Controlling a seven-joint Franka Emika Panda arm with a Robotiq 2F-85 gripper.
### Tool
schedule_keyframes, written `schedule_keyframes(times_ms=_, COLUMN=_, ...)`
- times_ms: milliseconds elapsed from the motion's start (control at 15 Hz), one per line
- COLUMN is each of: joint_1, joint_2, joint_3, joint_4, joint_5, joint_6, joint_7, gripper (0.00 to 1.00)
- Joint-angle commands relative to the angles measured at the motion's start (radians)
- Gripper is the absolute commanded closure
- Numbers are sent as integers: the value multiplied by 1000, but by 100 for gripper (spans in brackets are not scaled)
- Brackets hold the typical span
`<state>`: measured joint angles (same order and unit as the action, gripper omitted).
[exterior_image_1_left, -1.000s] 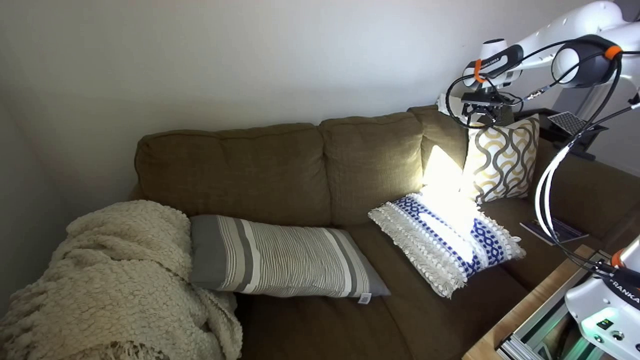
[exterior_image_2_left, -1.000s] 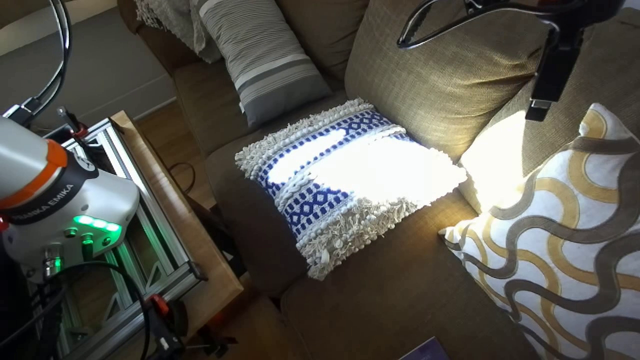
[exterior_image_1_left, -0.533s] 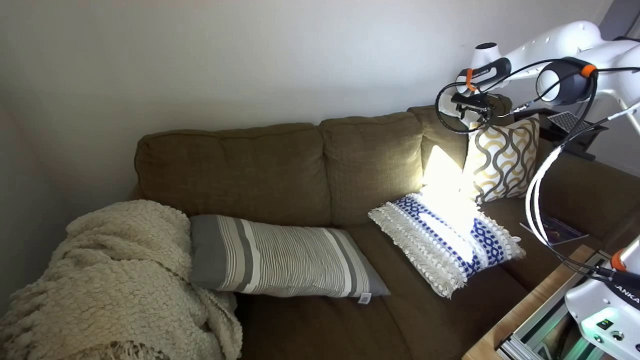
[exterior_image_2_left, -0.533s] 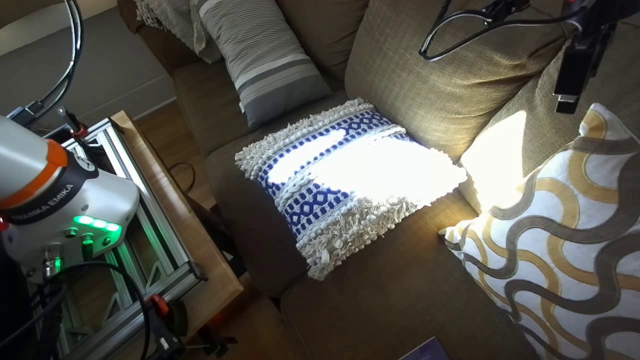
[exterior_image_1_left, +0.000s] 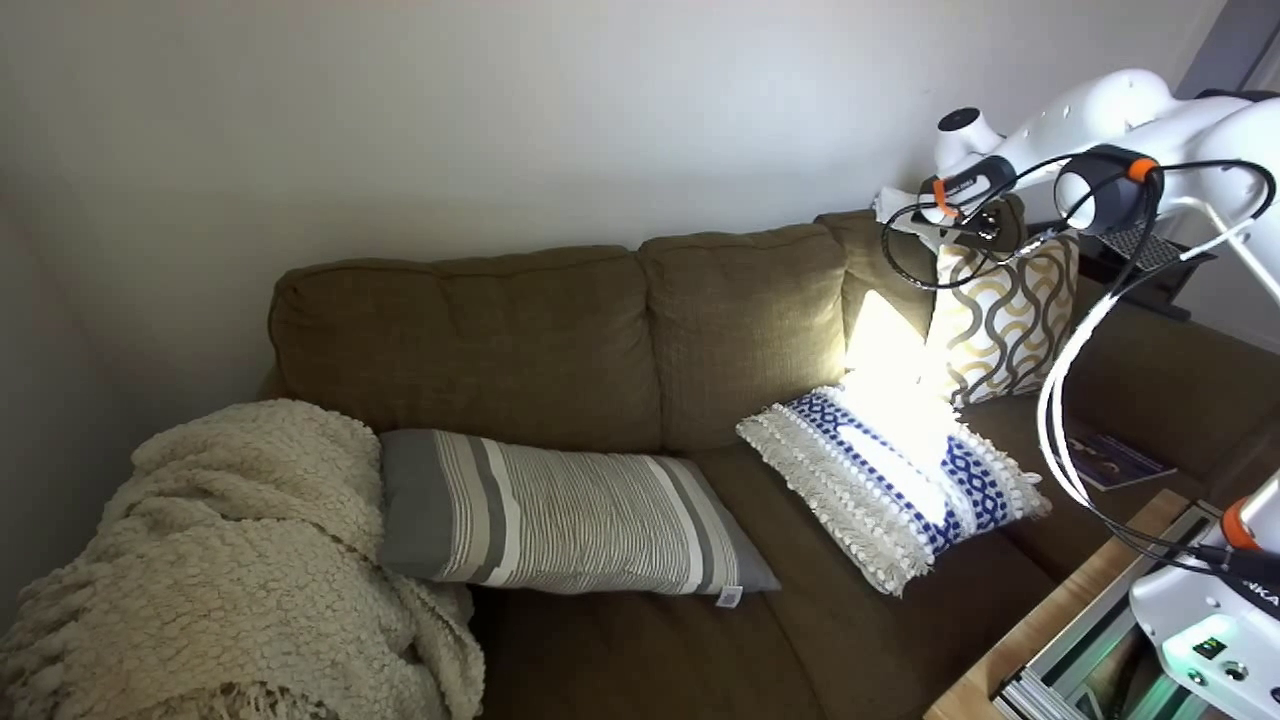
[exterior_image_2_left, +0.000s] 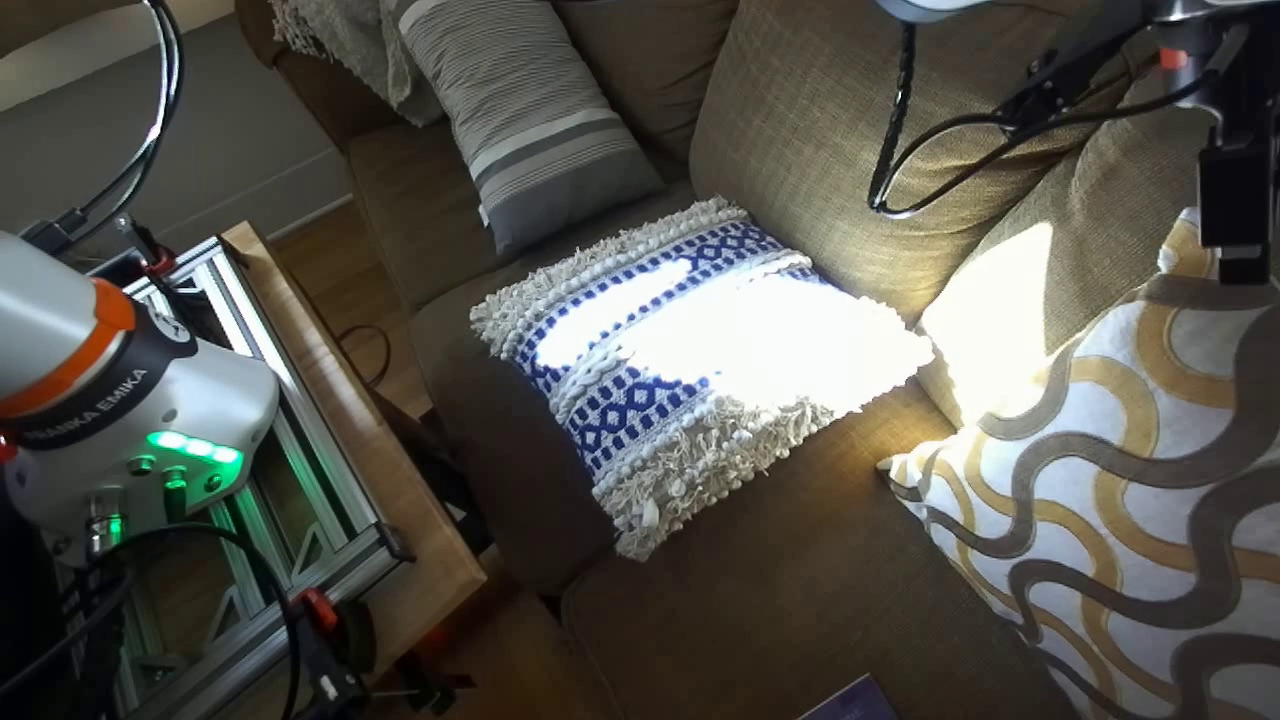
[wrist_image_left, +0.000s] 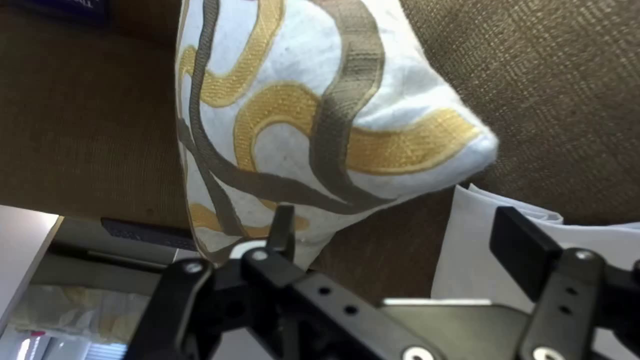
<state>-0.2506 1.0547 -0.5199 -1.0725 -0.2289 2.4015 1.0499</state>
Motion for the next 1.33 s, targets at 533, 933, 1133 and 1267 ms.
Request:
schedule_keyframes(times_ms=533, joint_1=-1, joint_2=149, joint_3=-31, joint_4=65, joint_5=-11, joint_6=9, joint_7=85, gripper=32)
schedule_keyframes(times_ms=933, joint_1=6, joint_2=122, joint_3=-57, joint_4=66, joint_5=-7, joint_6=-36, joint_7=113, gripper=80)
schedule_keyframes(times_ms=1133, joint_1=12, joint_2=68, joint_3=-44, joint_4=41, joint_5=-4, joint_6=-118, joint_7=59, gripper=98)
schedule_keyframes(times_ms=1267, joint_1=28, joint_2=27, joint_3=-50, joint_4=14, joint_5=-17, joint_6=-166, joint_7=24, gripper=98)
